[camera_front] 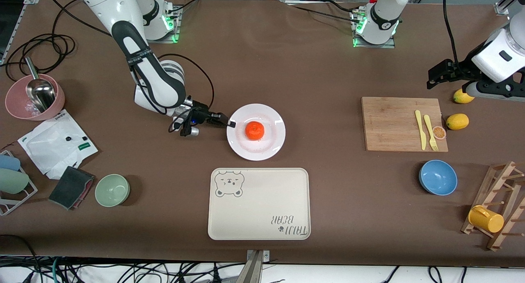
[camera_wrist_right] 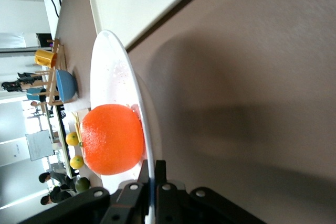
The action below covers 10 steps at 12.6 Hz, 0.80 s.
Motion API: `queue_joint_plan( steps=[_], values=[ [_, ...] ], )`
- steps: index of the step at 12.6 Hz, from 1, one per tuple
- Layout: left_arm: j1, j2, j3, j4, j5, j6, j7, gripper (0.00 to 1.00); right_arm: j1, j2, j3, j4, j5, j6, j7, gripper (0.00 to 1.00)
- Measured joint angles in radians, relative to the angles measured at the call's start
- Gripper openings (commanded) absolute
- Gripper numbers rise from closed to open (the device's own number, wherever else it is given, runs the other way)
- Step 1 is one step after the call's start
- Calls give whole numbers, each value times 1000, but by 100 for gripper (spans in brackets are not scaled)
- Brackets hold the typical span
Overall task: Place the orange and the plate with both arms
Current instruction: 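Slide the plate with the right gripper onto the bear placemat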
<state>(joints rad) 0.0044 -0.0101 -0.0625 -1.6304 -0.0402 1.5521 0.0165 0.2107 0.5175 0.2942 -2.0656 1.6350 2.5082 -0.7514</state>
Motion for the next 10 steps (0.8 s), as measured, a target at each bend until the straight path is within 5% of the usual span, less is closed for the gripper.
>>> queue_joint_plan(
  steps=[4,10],
  values=[
    [3,1,1,1,0,0,0,100,-1,99,-1,172,-31,0,79,0],
    [16,1,1,2,0,0,1,100,-12,297,-11,504,-253,0,357,0]
  ],
)
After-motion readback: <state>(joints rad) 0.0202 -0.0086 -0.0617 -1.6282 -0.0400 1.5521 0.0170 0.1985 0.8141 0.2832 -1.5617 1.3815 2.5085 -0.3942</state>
